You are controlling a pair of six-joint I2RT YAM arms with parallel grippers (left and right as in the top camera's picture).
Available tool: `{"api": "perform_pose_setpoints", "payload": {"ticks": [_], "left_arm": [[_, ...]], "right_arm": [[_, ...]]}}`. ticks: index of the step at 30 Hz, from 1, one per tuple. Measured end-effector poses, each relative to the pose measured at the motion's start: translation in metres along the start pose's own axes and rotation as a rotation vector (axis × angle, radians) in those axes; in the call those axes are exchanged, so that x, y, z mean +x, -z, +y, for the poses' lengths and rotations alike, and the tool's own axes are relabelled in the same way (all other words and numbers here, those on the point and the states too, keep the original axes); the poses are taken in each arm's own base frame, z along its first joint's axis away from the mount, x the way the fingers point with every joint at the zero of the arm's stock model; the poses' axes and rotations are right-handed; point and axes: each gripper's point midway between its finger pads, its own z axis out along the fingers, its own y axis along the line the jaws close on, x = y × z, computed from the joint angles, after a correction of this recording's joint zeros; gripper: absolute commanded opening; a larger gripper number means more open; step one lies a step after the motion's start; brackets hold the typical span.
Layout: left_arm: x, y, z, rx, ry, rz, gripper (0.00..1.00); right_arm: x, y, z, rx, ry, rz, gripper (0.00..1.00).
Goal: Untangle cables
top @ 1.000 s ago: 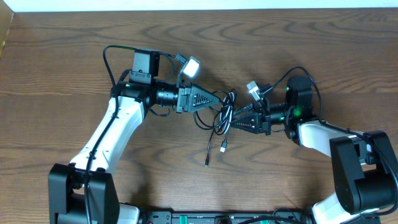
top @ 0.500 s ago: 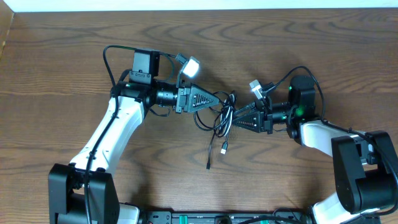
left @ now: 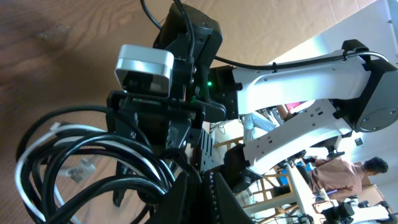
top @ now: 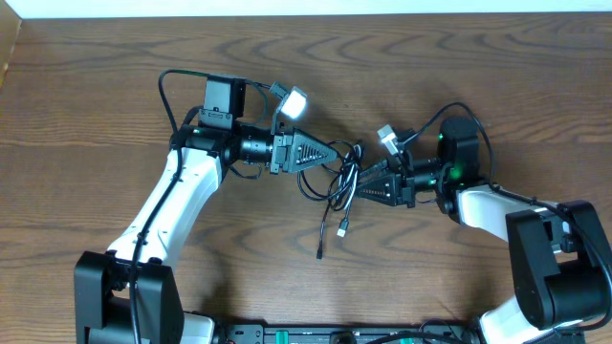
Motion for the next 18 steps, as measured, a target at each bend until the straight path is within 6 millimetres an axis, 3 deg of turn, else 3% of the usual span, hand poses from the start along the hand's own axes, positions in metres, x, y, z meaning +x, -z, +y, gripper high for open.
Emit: {"api": "perform_pose_setpoints", "payload": {"ticks": [18], "left_arm": [[0.0000, 0.0000, -0.0014, 0.008, 0.000, 0.000, 0.08]], "right_arm": [[-0.0022, -0.0107, -0.0046, 0.035, 0.027, 0.003, 0.25]]}}
